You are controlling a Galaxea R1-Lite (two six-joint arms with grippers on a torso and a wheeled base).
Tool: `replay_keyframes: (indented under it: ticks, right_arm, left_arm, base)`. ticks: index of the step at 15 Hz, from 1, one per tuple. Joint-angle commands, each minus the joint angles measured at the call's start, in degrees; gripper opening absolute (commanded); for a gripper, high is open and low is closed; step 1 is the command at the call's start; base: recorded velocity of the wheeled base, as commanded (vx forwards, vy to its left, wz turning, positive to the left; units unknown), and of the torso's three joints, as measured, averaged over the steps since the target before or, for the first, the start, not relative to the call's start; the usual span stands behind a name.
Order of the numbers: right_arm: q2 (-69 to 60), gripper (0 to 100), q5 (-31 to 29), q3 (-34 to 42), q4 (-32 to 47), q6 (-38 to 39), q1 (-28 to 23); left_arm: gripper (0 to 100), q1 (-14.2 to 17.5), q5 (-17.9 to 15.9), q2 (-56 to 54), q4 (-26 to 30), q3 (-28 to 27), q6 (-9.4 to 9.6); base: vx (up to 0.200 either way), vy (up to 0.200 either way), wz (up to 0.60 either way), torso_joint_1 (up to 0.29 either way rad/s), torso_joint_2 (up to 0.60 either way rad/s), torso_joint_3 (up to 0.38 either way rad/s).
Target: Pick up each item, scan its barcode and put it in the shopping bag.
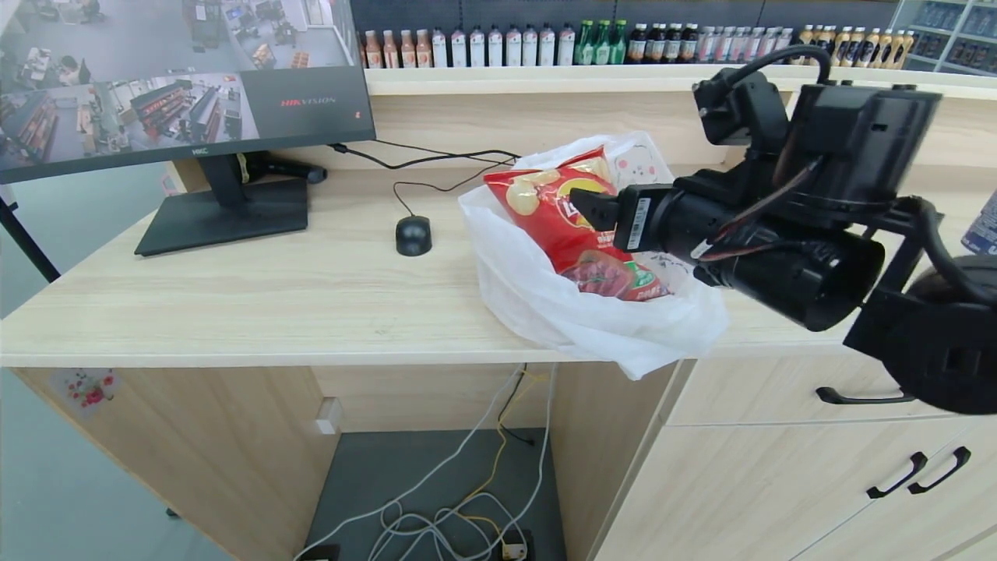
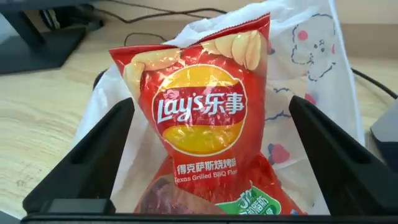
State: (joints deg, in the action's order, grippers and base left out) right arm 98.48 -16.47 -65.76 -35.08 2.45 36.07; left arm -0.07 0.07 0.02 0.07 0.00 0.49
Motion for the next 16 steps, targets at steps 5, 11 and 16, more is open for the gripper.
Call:
replay_keyframes:
  ticks: [5, 11, 16]
  right_arm:
    - [-2.67, 100, 3.73, 23.13, -37.69, -4.65, 0.67]
    - [2.25, 100, 7.07, 27.0, -54.74, -10.18, 0.67]
    - [2.69, 100, 6.8, 29.55, -54.92, -10.36, 0.75]
  left_arm:
    - [100, 0.07, 0.01, -0.02, 0.01, 0.0, -0.22]
    - [100, 0.07, 0.01, -0.02, -0.07, 0.0, -0.58]
    - [100, 0.07, 0.01, -0.02, 0.01, 0.0, -0.66]
  base:
    - [0.0, 0.0, 0.0, 0.0, 0.0, 0.0]
    - [0.0, 0.0, 0.0, 0.0, 0.0, 0.0]
    - [0.0, 0.0, 0.0, 0.0, 0.0, 0.0]
